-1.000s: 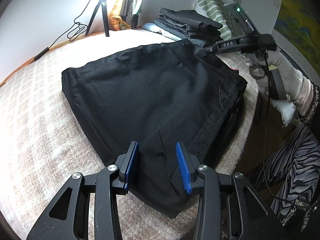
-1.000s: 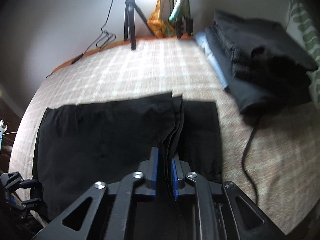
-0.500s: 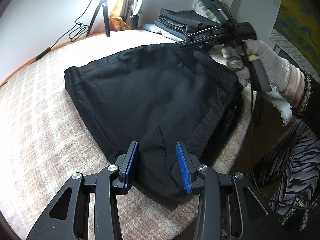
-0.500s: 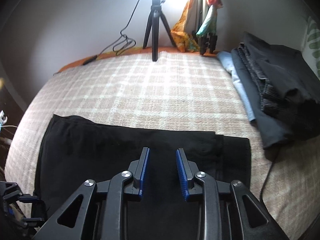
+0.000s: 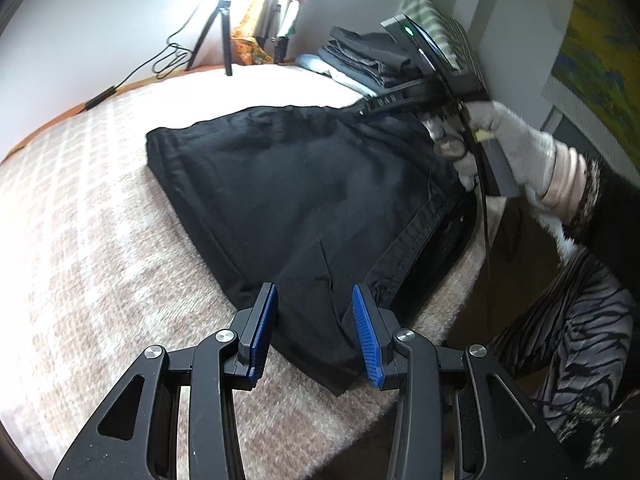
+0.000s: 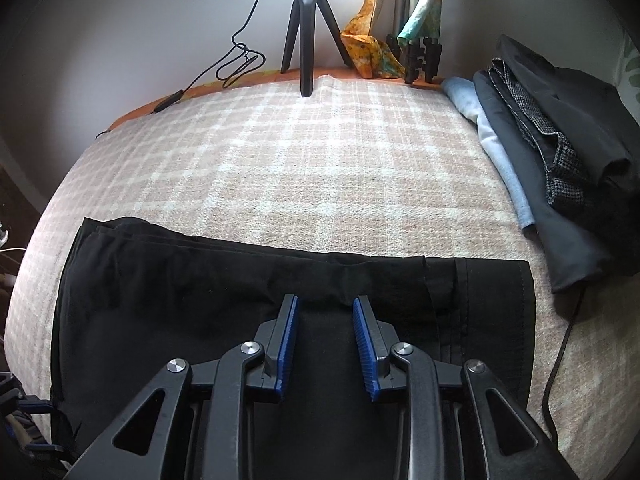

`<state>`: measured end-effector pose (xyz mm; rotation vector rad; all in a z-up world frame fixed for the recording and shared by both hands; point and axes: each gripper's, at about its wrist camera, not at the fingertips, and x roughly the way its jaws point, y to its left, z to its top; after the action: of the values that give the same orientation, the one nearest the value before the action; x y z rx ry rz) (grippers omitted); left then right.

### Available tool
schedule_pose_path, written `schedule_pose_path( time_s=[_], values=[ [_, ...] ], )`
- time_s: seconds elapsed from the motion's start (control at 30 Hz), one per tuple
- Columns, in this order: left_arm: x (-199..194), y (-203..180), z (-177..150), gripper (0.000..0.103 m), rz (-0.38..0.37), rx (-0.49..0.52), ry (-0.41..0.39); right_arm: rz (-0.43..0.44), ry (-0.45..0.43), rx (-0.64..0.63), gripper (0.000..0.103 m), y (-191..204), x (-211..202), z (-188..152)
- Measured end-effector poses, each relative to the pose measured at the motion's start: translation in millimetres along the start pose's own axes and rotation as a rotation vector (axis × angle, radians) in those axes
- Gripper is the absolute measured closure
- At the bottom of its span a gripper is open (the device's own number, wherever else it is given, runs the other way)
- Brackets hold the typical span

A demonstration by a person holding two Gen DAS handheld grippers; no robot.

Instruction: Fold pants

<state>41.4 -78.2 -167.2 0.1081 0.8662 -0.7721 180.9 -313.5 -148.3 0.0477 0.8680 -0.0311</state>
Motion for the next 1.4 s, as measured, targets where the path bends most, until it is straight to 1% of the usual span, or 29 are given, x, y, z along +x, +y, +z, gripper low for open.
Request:
schedule_pose_path(
  time_s=[0.13, 0.2, 0.27, 0.3, 0.37, 0.47, 0.6, 0.7, 0.77, 1.0, 1.03, 1.13, 1.27, 1.4],
  values=[
    [-10, 12, -4, 0.066, -0.016, -0.087, -0.020, -0.010, -0.007, -0.004, 0.073, 0, -7, -1],
    [-14, 20, -5, 0.066, -0.035, -0.150, -0.030, -0.006, -0.014, -0.003, 0.071, 4, -13, 0],
    [-17, 28, -6, 0.065, -0.053, -0.201, -0.035, 0.027, -0.032, -0.002, 0.068, 10, -23, 1],
    [-17, 32, -6, 0.062, -0.057, -0.225, -0.034, 0.043, -0.045, -0.009, 0.066, 16, -30, 2],
    [-16, 35, -8, 0.061, -0.060, -0.258, -0.031, 0.077, -0.063, -0.025, 0.059, 30, -41, 4],
    [-14, 38, -11, 0.061, -0.086, -0.301, -0.022, 0.142, -0.072, -0.056, 0.056, 53, -53, 7],
    [-9, 39, -13, 0.061, -0.118, -0.340, -0.008, 0.224, -0.057, -0.100, 0.054, 87, -60, 8],
    [-5, 40, -16, 0.061, -0.146, -0.373, -0.003, 0.278, -0.030, -0.115, 0.054, 109, -60, 8],
    [-2, 41, -17, 0.061, -0.148, -0.385, 0.002, 0.303, -0.002, -0.123, 0.053, 124, -55, 11],
    [0, 42, -18, 0.061, -0.192, -0.418, -0.025, 0.344, 0.099, -0.158, 0.053, 167, -35, 19],
    [0, 42, -18, 0.063, -0.197, -0.418, -0.030, 0.349, 0.121, -0.157, 0.053, 174, -30, 20],
    [-2, 39, -16, 0.063, -0.203, -0.404, -0.050, 0.348, 0.176, -0.156, 0.053, 189, -14, 24],
    [-6, 31, -13, 0.063, -0.201, -0.364, -0.079, 0.318, 0.229, -0.205, 0.054, 214, -1, 24],
    [-7, 28, -9, 0.063, -0.202, -0.350, -0.096, 0.278, 0.282, -0.231, 0.054, 232, 12, 25]
  ],
)
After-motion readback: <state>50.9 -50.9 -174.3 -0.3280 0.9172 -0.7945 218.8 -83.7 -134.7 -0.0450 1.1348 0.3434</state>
